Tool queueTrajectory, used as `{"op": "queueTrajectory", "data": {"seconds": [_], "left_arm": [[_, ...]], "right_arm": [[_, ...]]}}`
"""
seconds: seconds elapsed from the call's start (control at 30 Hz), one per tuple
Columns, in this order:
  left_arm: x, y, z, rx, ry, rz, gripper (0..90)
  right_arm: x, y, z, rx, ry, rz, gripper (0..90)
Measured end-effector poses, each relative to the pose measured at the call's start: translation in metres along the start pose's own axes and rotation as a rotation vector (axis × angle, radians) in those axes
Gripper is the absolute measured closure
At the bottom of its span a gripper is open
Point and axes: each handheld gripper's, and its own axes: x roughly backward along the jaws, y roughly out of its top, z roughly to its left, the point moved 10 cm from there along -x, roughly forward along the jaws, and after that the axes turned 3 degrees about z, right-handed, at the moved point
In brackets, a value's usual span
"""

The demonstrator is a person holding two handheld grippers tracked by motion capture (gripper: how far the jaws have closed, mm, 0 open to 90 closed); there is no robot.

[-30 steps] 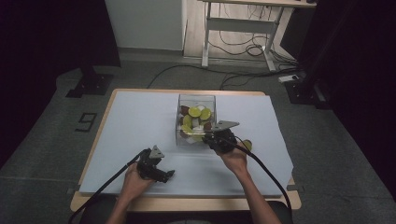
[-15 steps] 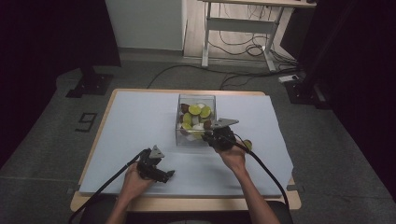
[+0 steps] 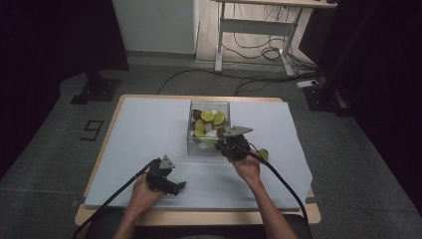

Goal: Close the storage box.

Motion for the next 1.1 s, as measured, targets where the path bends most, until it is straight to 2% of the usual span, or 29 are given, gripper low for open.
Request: {"op": "queueTrajectory", "data": {"seconds": [0.5,0.8,0.9,1.1], "left_arm": [[0.000,0.000,0.000,-0.001,0.003,0.000,0.3],[0.000,0.000,0.000,-0.002,0.003,0.000,0.3],[0.000,0.000,0.000,-0.002,0.003,0.000,0.3],[0.000,0.000,0.000,-0.004,0.003,0.003,0.1]], "right_arm": [[-0.010,-0.002,-0.004,-0.018,-0.044,-0.009,78.4],[-0.011,-0.002,-0.003,-0.016,-0.040,-0.011,77.4],[-0.011,-0.004,-0.004,-0.017,-0.035,0.002,71.7],[-0.007,-0.005,0.002,0.013,-0.007,0.018,55.6]]}}
